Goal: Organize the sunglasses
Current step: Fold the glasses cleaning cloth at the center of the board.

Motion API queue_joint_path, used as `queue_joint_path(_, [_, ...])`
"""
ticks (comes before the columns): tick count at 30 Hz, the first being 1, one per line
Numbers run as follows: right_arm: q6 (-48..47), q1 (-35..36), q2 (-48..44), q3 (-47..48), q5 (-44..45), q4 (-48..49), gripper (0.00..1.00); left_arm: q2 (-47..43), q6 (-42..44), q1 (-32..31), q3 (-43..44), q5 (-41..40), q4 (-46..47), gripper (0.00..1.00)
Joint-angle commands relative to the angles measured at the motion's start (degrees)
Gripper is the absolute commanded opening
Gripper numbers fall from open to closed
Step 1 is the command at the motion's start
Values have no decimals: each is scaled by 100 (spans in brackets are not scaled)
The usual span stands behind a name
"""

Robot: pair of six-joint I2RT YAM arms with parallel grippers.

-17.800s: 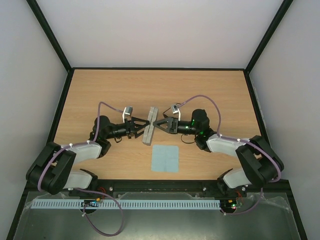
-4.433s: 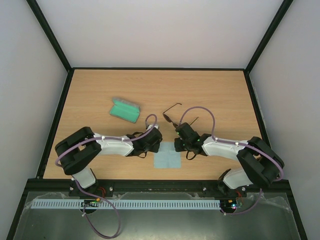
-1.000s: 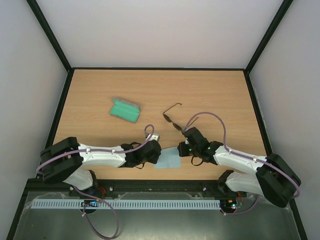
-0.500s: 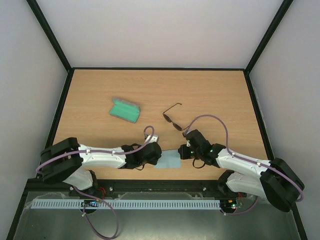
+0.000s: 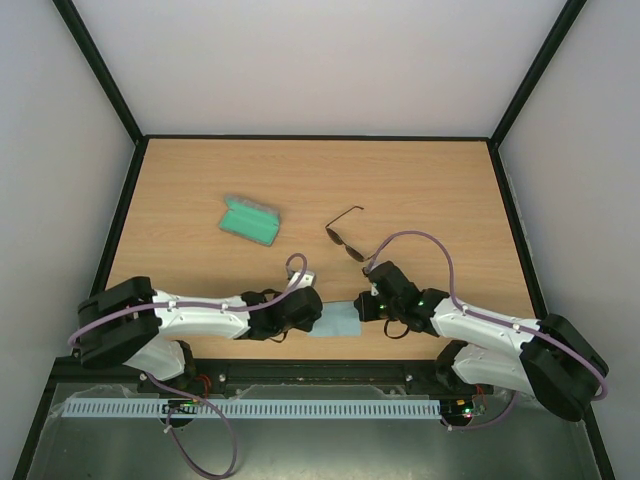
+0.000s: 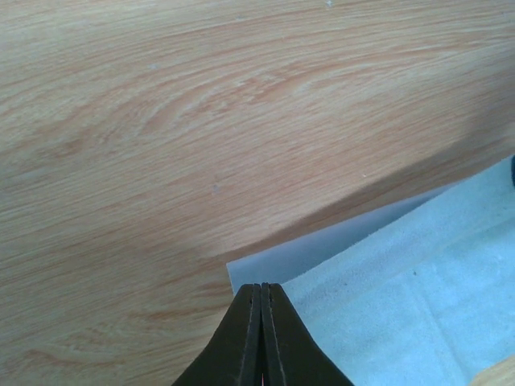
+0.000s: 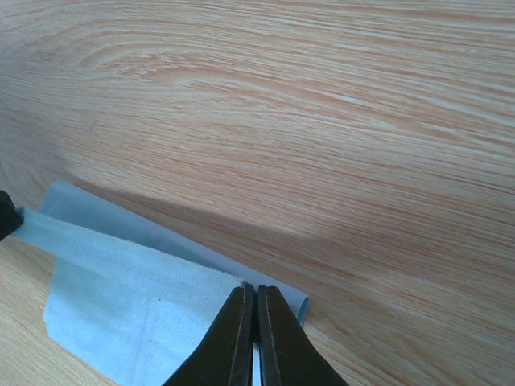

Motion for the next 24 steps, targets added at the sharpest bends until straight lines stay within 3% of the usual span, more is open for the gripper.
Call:
queue_joint_path(1, [69, 52, -67, -86, 168, -296, 4, -32, -121, -154, -84, -81, -127, 2])
queue_joint_path(24, [437, 294, -324, -225, 250, -415, 4, 122, -325, -432, -59, -90, -111, 2])
